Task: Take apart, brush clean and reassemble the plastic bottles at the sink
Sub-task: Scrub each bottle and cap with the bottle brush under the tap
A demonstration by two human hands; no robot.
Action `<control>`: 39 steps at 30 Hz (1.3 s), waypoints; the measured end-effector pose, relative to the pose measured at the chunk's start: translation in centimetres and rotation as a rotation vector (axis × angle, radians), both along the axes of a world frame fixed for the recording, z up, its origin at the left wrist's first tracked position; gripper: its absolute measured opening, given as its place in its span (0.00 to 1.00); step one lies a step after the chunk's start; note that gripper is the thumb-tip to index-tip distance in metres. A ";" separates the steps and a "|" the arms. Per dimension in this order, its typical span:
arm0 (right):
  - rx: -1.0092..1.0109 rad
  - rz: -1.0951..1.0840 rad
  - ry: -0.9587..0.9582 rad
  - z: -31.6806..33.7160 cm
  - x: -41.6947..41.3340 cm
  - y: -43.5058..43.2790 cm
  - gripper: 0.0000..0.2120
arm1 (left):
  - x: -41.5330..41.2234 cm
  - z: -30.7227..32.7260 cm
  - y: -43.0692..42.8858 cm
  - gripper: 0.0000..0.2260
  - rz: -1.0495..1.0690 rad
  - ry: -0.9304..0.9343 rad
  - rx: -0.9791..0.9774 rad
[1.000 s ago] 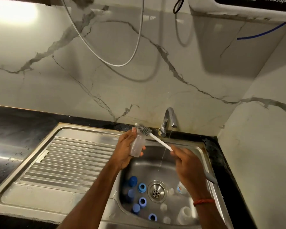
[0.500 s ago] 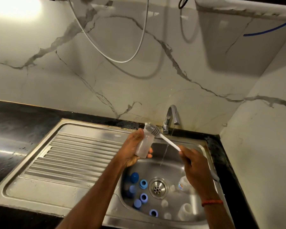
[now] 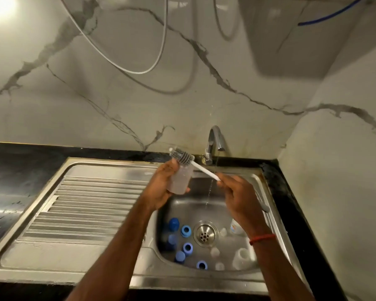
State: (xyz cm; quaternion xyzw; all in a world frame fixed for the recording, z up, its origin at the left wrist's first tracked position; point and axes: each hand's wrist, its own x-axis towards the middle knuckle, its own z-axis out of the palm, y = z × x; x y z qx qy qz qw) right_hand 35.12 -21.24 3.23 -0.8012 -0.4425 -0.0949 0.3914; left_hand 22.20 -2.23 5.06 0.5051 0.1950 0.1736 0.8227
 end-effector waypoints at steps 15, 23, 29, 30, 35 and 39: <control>-0.041 -0.012 -0.035 -1.0 -0.7 0.0 0.14 | -0.7 0.3 0.2 0.25 0.020 0.023 -0.088; -0.006 -0.025 -0.039 -0.8 -1.9 0.9 0.12 | -0.6 0.4 -0.2 0.30 -0.043 0.050 -0.136; 0.043 -0.069 0.057 -2.0 -1.3 -1.4 0.15 | -0.9 0.4 1.8 0.32 -0.016 0.041 -0.217; 0.058 -0.086 0.070 -2.3 -1.3 -1.7 0.15 | -0.9 0.5 1.9 0.32 -0.043 0.036 -0.210; 0.068 -0.098 0.108 -2.6 -2.5 -0.6 0.12 | -0.5 0.7 1.4 0.38 -0.163 0.029 -0.256; 0.038 -0.183 0.125 -2.7 -2.7 -2.2 0.11 | -0.7 0.0 1.5 0.35 -0.223 0.006 -0.148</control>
